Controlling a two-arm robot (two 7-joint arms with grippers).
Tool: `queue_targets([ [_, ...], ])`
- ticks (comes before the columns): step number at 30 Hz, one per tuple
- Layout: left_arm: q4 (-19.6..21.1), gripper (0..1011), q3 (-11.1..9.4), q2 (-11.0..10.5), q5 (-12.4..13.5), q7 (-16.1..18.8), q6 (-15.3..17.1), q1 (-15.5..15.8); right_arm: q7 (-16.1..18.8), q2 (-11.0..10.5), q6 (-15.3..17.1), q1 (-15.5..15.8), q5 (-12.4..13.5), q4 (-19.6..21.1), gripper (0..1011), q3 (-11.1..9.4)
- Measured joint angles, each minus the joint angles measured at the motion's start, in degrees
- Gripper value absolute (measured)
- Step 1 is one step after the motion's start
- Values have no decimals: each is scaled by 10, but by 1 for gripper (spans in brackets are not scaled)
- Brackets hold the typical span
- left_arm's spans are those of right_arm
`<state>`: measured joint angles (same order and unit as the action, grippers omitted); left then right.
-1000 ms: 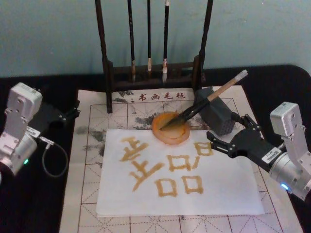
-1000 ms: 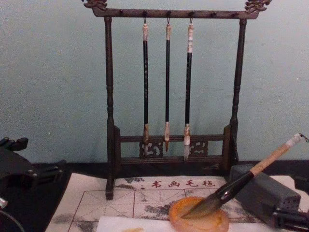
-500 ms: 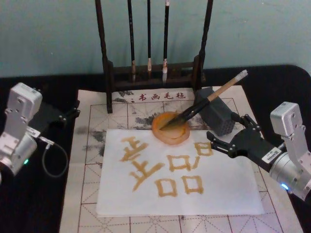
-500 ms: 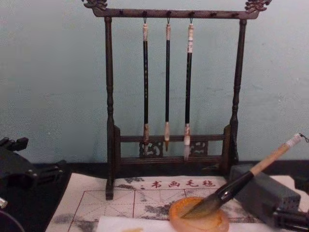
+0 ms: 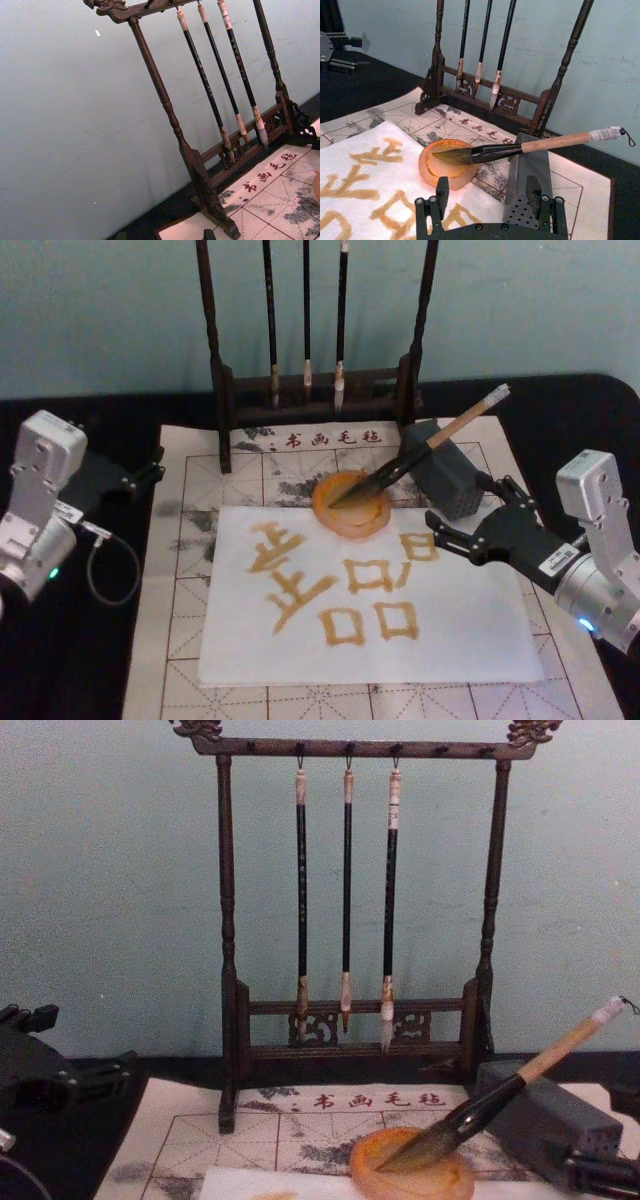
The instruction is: Pick up the brush from the inkstone, write on the paper, then place the brush back to its original position.
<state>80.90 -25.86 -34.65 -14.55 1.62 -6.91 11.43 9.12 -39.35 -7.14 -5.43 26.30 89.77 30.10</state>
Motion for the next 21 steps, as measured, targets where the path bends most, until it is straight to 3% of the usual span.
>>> queue_targets([
  [21, 0, 1001, 0, 0, 0, 0, 0, 0, 0, 0, 0, 0, 0, 0, 1002, 0],
])
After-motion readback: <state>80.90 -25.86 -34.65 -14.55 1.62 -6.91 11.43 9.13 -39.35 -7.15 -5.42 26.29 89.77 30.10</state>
